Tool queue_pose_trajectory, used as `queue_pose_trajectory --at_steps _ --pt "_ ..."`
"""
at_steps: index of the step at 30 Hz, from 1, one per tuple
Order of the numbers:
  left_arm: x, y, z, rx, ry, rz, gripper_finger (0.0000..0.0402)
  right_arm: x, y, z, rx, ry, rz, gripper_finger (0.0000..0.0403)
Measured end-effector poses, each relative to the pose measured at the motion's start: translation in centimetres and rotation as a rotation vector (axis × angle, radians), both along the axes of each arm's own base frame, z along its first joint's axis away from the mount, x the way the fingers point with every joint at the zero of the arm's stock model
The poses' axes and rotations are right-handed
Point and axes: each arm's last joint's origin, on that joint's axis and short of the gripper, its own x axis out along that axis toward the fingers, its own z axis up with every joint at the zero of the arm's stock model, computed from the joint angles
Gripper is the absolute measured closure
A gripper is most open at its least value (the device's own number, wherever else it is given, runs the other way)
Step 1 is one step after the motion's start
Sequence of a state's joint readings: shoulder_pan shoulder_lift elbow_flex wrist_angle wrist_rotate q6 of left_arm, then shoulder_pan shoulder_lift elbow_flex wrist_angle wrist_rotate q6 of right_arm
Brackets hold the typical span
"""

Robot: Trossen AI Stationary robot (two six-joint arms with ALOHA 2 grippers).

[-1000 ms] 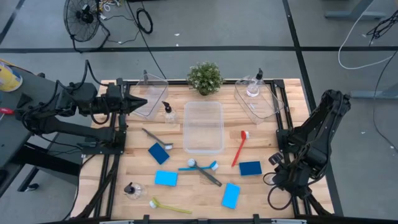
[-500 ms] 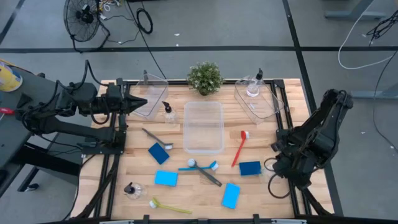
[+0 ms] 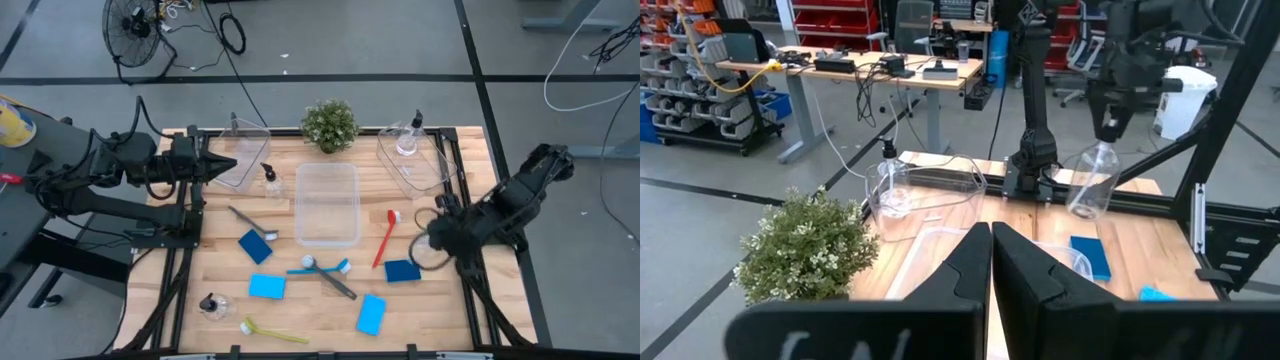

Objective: Pick & Place Kitchen Sink Supplies
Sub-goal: Put the black soap dispenser into the right transparent bin

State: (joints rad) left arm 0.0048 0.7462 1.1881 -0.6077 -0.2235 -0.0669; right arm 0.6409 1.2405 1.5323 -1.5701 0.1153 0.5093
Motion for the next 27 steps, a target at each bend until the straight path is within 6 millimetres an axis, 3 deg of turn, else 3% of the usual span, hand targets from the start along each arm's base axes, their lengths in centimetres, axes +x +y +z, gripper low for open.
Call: queue_pose_trajectory --at_steps 16,27 --pt "0.0 0.0 0.1 0.001 -0.015 0.000 0.0385 2.5 -6.5 0.5 -0.003 -0.033 -0.447 0.0270" --pt "0.0 0.0 0.1 0.001 -0.013 0.000 0.0385 2.9 -11.7 0.5 -0.031 -0.028 -0.651 0.0270"
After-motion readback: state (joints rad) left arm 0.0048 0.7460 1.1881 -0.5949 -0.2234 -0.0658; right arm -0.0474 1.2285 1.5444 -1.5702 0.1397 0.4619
